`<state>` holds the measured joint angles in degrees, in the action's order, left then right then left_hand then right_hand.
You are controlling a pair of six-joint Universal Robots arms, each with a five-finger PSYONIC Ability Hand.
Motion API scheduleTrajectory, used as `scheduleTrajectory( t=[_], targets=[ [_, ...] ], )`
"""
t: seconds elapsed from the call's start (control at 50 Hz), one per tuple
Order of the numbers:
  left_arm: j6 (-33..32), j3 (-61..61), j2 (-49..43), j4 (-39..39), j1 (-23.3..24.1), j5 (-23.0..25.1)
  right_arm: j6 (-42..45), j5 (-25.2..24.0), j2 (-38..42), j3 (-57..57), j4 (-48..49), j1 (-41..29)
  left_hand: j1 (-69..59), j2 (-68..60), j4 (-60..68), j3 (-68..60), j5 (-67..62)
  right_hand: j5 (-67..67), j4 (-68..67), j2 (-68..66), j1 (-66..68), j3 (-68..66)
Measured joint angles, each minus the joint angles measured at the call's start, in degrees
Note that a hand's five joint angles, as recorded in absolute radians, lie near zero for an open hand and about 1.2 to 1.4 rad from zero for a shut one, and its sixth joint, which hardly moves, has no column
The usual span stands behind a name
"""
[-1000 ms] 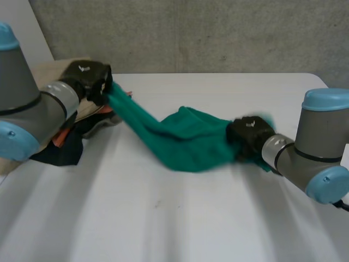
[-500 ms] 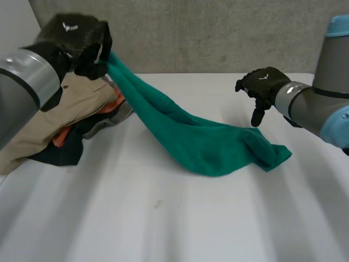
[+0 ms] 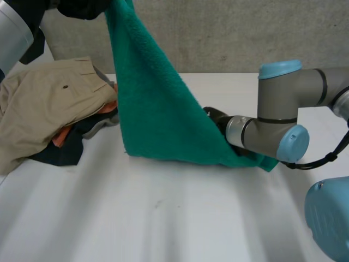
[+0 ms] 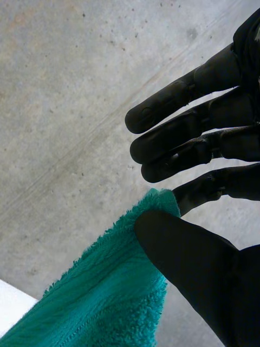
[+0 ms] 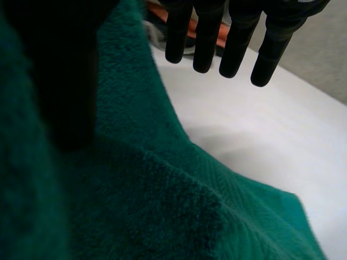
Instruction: Fold the laundry.
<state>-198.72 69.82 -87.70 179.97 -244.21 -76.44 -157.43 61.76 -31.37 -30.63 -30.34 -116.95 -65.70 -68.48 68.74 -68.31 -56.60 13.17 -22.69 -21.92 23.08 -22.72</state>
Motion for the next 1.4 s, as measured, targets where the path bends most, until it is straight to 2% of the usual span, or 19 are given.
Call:
scheduleTrajectory(
  t=[0.12,0.18,0.2,0.24,0.28,0.34,0.4,0.48,0.56,0.62,0.72,0.82,0.9,1.0,1.04,1.1,1.16,1.32,1.4],
  targets=[
    [0.2,-1.9,-0.1,-1.0,-1.6,-0.1,1.7,0.8,-0.2,-2.3,-0.9,-1.9,0.0,0.0,0.0,0.0,0.0,2.4,-2.7,-1.0,2.2,-1.9],
    [0.3,-2.7,-0.1,-1.5,-2.9,0.0,4.9,1.1,-0.1,-2.7,-2.3,-2.3,0.0,0.0,0.0,0.0,0.0,15.1,-15.3,-16.8,16.0,-15.2],
    [0.4,-3.1,-0.2,-1.7,-3.5,0.0,6.3,1.0,0.0,-2.5,-2.9,-2.3,0.0,0.0,0.0,0.0,0.0,24.5,-25.9,-27.0,25.6,-25.9],
    [0.5,-3.7,-0.2,-1.9,-4.4,0.1,8.3,1.0,0.0,-1.6,-3.8,-2.3,0.0,0.0,0.0,0.0,0.0,38.4,-38.8,-40.6,38.6,-39.2],
    [0.7,-4.3,-0.4,-2.2,-5.4,0.1,10.1,1.0,-0.1,0.8,-4.8,-2.1,0.0,0.0,0.0,0.0,0.0,42.8,-44.3,-45.0,40.4,-43.8],
    [1.1,-5.4,-0.8,-2.5,-6.7,0.1,9.2,1.6,-1.0,7.2,-4.5,-0.9,0.0,0.0,0.0,0.0,0.0,43.1,-45.4,-45.2,40.4,-44.7],
    [1.3,-6.2,-1.4,-2.5,-7.5,-0.1,4.4,3.4,-2.2,12.9,-1.4,0.9,0.0,0.0,0.0,0.0,0.0,43.1,-45.4,-45.2,40.4,-44.7],
    [2.0,-7.3,-2.5,-2.5,-8.8,-1.1,-9.0,10.4,-6.4,18.0,8.3,4.7,0.0,0.0,0.0,0.0,0.0,43.1,-45.4,-45.2,40.4,-44.7],
    [2.9,-8.0,-3.7,-2.4,-9.7,-2.9,-19.1,16.9,-13.0,13.9,18.0,8.3,0.0,0.0,0.0,0.0,0.0,43.1,-45.4,-45.2,40.4,-44.7],
    [3.3,-7.9,-4.7,-2.3,-9.9,-4.3,-21.5,18.4,-18.5,6.0,23.4,10.2,0.0,0.0,0.0,0.0,0.0,43.5,-45.4,-45.2,40.4,-44.7],
    [3.6,-6.4,-7.2,-2.3,-10.1,-5.9,-18.7,16.7,-26.4,-9.8,29.3,11.9,0.0,0.0,0.0,0.0,0.0,43.5,-45.4,-45.2,40.4,-44.8],
    [3.7,-1.9,-11.9,-2.2,-10.4,-6.4,-12.4,13.6,-32.5,-29.1,33.6,13.0,0.0,0.0,0.0,0.0,0.0,43.5,-45.4,-45.2,40.4,-44.9],
    [3.5,2.4,-17.3,-1.9,-9.9,-6.4,-7.4,11.5,-33.2,-40.4,34.9,13.1,0.0,0.0,0.0,0.0,0.0,43.5,-45.4,-45.2,40.4,-44.9],
    [3.0,5.9,-25.3,-1.7,-8.8,-6.9,-1.4,10.3,-29.9,-48.5,34.8,12.9,0.0,0.0,0.0,0.0,0.0,43.5,-45.5,-45.2,40.4,-44.9],
    [2.6,6.4,-27.8,-1.8,-8.6,-7.1,0.5,10.3,-28.4,-49.7,33.7,12.8,0.0,0.0,0.0,0.0,0.0,43.5,-45.4,-45.1,40.4,-44.8],
    [1.8,6.5,-30.7,-2.4,-8.9,-7.4,3.0,10.6,-26.5,-49.4,30.1,12.9,0.0,0.0,0.0,0.0,0.0,20.2,-21.3,-20.6,19.6,-20.4],
    [1.1,6.2,-31.1,-3.2,-9.4,-7.4,3.7,10.9,-26.2,-46.9,25.8,13.4,0.0,0.0,0.0,0.0,0.0,9.6,-11.0,-11.9,10.8,-11.0],
    [0.6,6.7,-27.6,-4.1,-9.9,-6.3,2.8,11.6,-27.6,-37.5,15.4,15.4,0.0,0.0,0.0,0.0,0.0,4.1,-5.6,-7.0,5.8,-6.1],
    [0.4,7.5,-26.8,-3.9,-9.9,-5.7,6.1,12.5,-26.5,-32.8,10.5,16.4,0.0,0.0,0.0,0.0,0.0,4.5,-5.7,-7.0,5.8,-6.2]
  ],
)
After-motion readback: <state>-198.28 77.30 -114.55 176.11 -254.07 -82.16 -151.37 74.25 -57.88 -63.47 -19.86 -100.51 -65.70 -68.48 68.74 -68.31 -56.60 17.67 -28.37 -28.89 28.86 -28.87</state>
